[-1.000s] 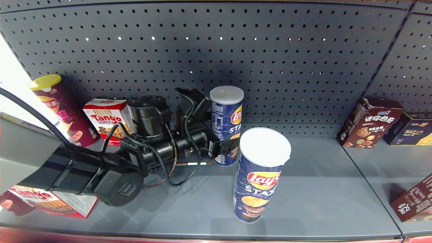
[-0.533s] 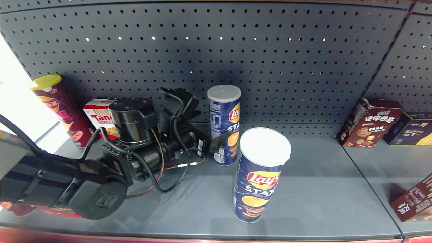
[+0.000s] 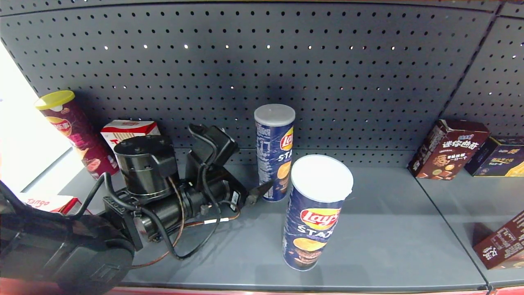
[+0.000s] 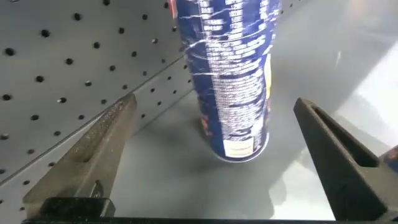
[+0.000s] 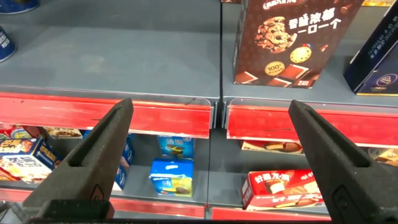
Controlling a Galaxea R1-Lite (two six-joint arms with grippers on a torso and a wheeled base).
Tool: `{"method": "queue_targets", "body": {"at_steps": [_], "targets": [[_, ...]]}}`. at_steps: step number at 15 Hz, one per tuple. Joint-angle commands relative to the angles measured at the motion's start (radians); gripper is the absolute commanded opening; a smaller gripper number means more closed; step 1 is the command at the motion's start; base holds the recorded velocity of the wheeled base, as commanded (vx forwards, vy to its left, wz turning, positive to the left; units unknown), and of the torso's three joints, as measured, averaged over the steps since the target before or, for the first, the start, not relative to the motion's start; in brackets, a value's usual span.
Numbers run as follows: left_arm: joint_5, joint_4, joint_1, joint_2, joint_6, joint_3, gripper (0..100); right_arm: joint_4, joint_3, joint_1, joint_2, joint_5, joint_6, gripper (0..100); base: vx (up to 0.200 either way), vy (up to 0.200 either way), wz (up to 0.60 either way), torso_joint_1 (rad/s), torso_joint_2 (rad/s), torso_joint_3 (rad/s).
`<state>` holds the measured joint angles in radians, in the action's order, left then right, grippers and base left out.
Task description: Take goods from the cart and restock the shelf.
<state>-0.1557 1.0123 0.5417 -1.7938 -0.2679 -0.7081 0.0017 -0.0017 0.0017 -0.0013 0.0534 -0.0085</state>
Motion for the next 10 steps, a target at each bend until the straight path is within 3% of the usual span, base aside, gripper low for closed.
{"method": "queue_targets", "body": {"at_steps": [1,4,10], "targets": [[0.004,-0.003,-0.008,0.005,-0.007,0.002,100,0.000,0.000,0.000,0.001,0.000,-0.001,100,0.000,0.000,0.00,0.000,0.00,0.000],[0.005,-0.011,-0.009,-0.012,-0.034,0.002,100,0.000,0.000,0.000,0.001,0.000,0.001,100,0.000,0.000,0.00,0.000,0.00,0.000],[0.061,-0.017,-0.014,-0.048,-0.034,-0.027,100,0.000,0.000,0.000,0.001,0.000,-0.001,100,0.000,0.000,0.00,0.000,0.00,0.000]]}}
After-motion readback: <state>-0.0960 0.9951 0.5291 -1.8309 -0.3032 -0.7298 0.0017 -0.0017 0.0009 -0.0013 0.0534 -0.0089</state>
